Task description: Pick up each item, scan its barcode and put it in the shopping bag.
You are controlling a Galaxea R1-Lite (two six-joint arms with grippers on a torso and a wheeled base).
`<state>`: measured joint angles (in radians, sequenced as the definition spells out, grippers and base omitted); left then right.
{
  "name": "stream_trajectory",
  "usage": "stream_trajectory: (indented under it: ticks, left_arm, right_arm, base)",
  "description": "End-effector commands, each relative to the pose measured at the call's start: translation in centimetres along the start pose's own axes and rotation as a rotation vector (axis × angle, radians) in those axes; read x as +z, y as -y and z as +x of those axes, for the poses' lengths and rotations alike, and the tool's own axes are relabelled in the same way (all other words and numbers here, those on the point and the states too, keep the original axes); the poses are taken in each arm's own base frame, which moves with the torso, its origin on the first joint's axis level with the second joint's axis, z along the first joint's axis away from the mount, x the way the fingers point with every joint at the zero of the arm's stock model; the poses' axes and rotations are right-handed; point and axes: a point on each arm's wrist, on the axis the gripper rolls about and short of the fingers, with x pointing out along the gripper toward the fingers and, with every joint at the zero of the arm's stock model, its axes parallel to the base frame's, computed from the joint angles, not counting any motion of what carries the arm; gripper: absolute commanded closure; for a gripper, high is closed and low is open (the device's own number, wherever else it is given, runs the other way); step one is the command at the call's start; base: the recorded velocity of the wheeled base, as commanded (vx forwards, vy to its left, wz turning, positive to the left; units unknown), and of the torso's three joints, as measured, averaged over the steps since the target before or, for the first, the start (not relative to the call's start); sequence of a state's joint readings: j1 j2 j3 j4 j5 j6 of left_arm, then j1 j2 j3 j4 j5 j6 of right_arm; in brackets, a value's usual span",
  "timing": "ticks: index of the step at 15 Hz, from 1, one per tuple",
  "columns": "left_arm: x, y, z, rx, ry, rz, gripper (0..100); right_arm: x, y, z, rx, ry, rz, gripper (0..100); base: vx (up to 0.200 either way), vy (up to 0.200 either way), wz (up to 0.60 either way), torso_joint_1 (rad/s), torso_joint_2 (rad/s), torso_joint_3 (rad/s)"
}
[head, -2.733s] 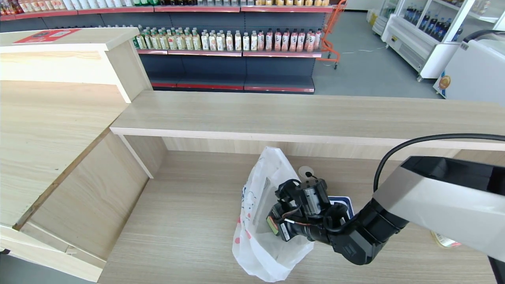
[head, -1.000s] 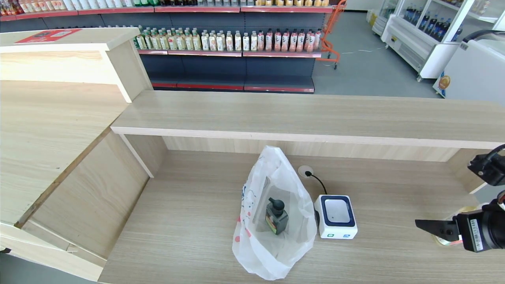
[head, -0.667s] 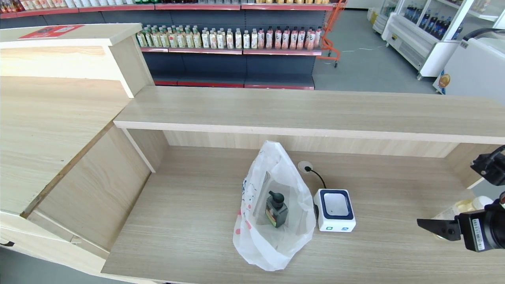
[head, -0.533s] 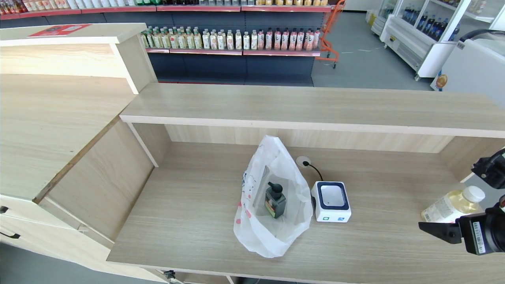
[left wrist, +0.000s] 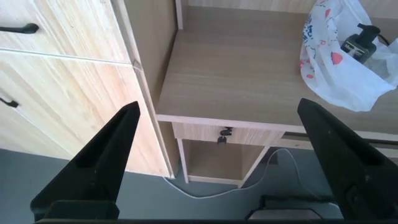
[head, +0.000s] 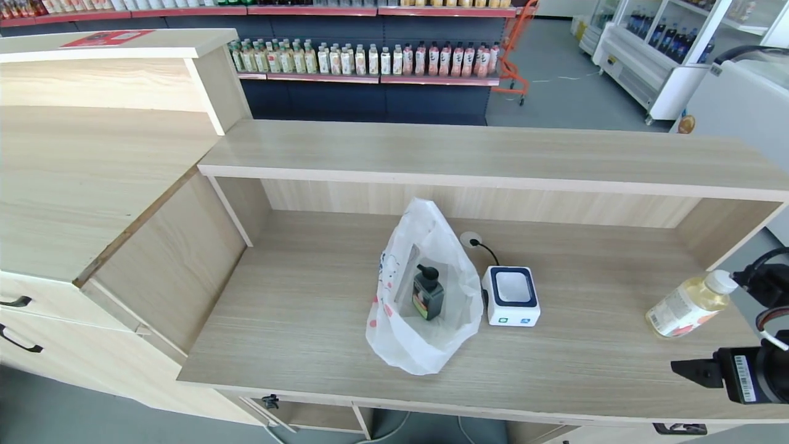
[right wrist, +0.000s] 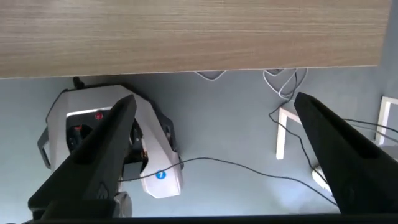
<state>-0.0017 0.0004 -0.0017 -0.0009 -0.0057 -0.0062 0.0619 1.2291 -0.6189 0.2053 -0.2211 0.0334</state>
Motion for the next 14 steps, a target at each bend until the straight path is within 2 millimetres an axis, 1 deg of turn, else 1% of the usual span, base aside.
stream_trajectory:
  ticks: [1,6,7,11,14]
  left_arm:
    - [0.0,0.0,0.0,0.001,0.001,0.0,0]
    - [0.0,0.0,0.0,0.001,0.001,-0.001,0]
    - [0.0,0.0,0.0,0.001,0.001,-0.001,0]
    - [0.0,0.0,0.0,0.001,0.001,-0.001,0]
    - [0.0,0.0,0.0,0.001,0.001,-0.001,0]
  right_arm:
    - [-0.3,0.5,0.8,-0.032,-0.054,0.016,0]
    - [-0.1,0.3,1.4,-0.023,-0.071,0.019,0]
    - [-0.1,0.3,1.4,0.0,-0.071,0.019,0]
    - [-0.3,0.2,1.6,0.015,-0.09,0.015,0]
    - [-0.6,0.1,2.3,0.016,-0.126,0.007,0]
  base:
    - [0.0,-0.2,0.0,0.002,0.01,0.002]
    - [0.0,-0.2,0.0,0.004,0.0,0.005]
    - [0.0,-0.2,0.0,0.002,0.0,-0.002]
    - [0.0,-0.2,0.0,0.001,0.0,0.002]
    - [0.0,-0.2,0.0,0.002,0.0,0.004]
